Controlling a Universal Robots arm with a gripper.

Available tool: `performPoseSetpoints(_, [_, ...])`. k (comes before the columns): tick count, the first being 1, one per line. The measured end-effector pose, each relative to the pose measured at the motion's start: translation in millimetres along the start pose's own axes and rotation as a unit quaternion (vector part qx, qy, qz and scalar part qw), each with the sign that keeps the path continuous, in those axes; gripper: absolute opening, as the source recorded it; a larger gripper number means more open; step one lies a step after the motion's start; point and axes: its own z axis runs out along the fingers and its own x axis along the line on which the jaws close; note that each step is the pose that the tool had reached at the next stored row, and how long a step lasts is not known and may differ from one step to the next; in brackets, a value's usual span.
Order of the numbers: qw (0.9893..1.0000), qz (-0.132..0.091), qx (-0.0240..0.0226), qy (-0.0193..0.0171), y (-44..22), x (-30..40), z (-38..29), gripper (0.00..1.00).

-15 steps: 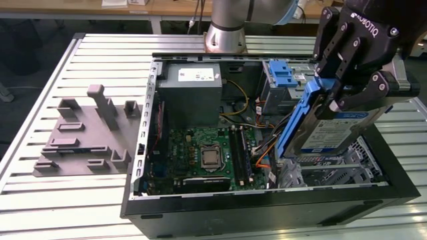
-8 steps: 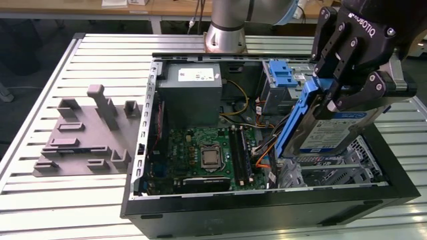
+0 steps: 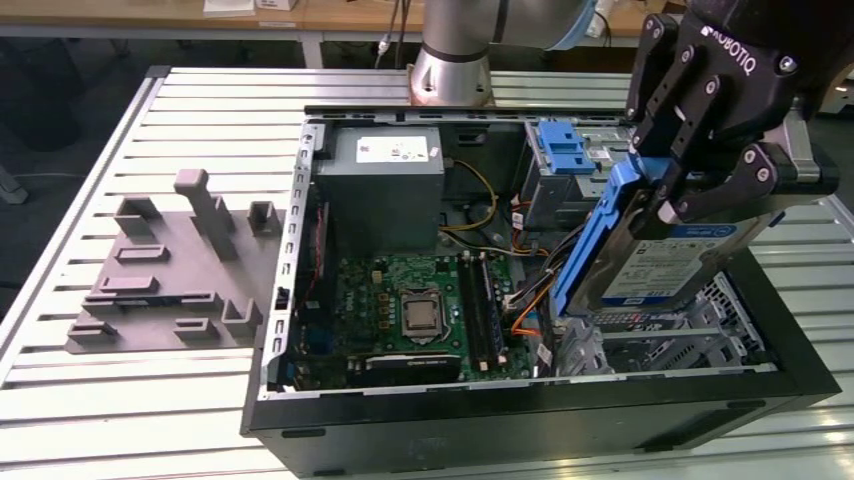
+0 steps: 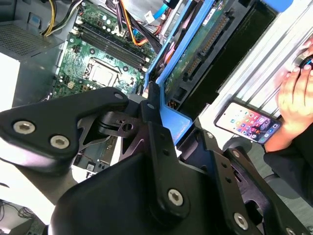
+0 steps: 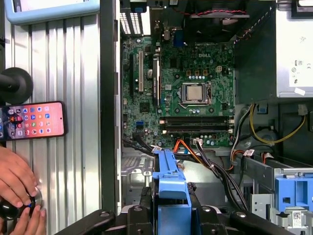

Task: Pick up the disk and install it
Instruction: 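Insert the disk into the insertion slot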

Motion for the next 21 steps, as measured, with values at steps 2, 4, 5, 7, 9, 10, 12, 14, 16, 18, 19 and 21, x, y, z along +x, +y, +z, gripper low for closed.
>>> performPoseSetpoints(2, [1.0000, 0.000, 0.0000, 0.0000, 0.0, 0.4, 0.0, 0.36])
performPoseSetpoints(4, [1.0000, 0.000, 0.0000, 0.0000, 0.0, 1.0, 0.0, 0.36])
performPoseSetpoints(5, [1.0000, 0.000, 0.0000, 0.0000, 0.0, 1.3, 0.0, 0.36])
performPoseSetpoints(7, [1.0000, 0.000, 0.0000, 0.0000, 0.0, 1.9, 0.0, 0.36])
performPoseSetpoints(9, [1.0000, 0.000, 0.0000, 0.0000, 0.0, 2.4, 0.0, 0.36])
performPoseSetpoints(10, [1.0000, 0.000, 0.0000, 0.0000, -0.1, 2.4, 0.1, 0.36])
performPoseSetpoints(12, [1.0000, 0.000, 0.0000, 0.0000, -0.1, 2.5, 0.0, 0.36])
performPoseSetpoints(14, [1.0000, 0.000, 0.0000, 0.0000, -0.1, 2.5, 0.0, 0.36])
performPoseSetpoints(16, [1.0000, 0.000, 0.0000, 0.0000, -0.1, 2.6, 0.0, 0.36])
performPoseSetpoints(18, [1.0000, 0.000, 0.0000, 0.0000, -0.1, 2.6, 0.0, 0.36])
performPoseSetpoints(19, [1.0000, 0.000, 0.0000, 0.0000, -0.1, 2.6, 0.0, 0.36])
performPoseSetpoints(21, [1.0000, 0.000, 0.0000, 0.0000, -0.1, 3.8, 0.0, 0.36])
